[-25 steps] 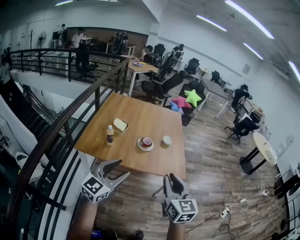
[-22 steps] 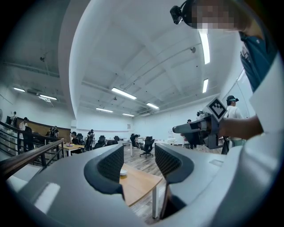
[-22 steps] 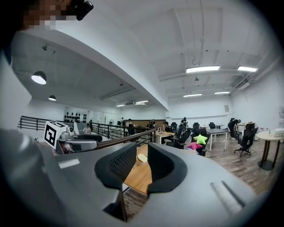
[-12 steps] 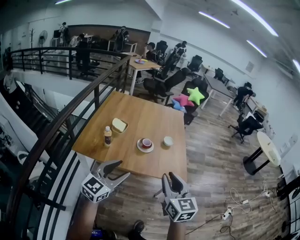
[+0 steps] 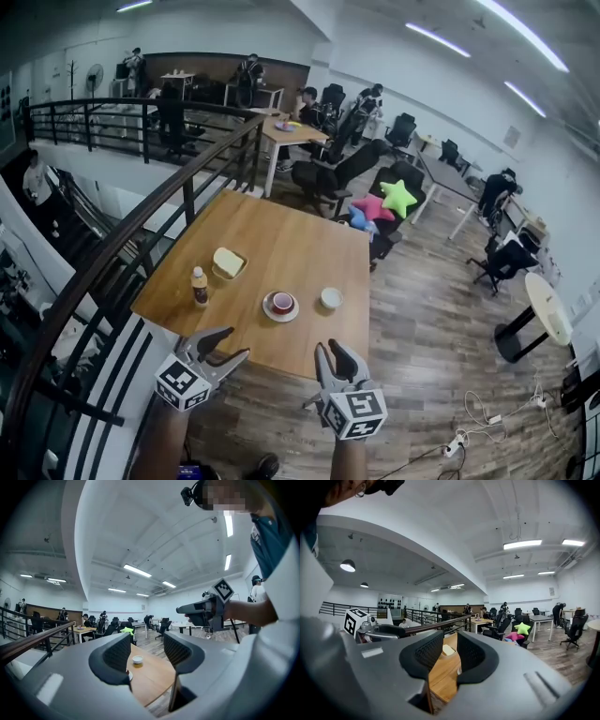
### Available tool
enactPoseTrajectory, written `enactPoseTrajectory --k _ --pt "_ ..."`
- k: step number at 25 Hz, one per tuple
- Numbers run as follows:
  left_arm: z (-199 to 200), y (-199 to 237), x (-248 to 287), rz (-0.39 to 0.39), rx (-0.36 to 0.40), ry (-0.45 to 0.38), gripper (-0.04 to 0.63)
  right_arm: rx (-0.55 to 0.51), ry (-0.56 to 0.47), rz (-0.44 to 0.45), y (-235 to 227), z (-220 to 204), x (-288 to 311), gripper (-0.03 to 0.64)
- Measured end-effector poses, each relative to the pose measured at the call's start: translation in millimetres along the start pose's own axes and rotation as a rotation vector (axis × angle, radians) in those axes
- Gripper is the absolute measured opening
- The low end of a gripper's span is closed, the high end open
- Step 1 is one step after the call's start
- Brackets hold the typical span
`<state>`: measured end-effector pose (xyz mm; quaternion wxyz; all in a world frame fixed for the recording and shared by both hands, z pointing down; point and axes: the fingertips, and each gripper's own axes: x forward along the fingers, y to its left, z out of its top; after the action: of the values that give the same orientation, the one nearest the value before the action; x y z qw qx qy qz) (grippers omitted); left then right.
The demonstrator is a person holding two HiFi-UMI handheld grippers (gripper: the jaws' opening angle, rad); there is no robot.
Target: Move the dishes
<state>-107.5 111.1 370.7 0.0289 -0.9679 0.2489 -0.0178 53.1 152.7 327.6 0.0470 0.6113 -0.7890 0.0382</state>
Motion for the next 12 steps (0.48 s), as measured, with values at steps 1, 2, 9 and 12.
enactPoseTrajectory --k 1,2,9,12 --pt "-1 1 6 0.009 0.000 0.003 0.217 -0.004 0.000 0.009 -6 1 4 0.077" --pt "-1 2 11 0.021 -0.001 0.004 0.216 -0.006 -0.002 0.019 -13 2 8 0.077" --pt "0 12 48 0.084 0.006 0.027 0.216 0.005 -0.008 0.088 -53 1 41 0.077" --pt "-4 10 64 0.100 0.015 0.046 0.218 0.014 -0.010 0.106 -70 -3 46 0.077"
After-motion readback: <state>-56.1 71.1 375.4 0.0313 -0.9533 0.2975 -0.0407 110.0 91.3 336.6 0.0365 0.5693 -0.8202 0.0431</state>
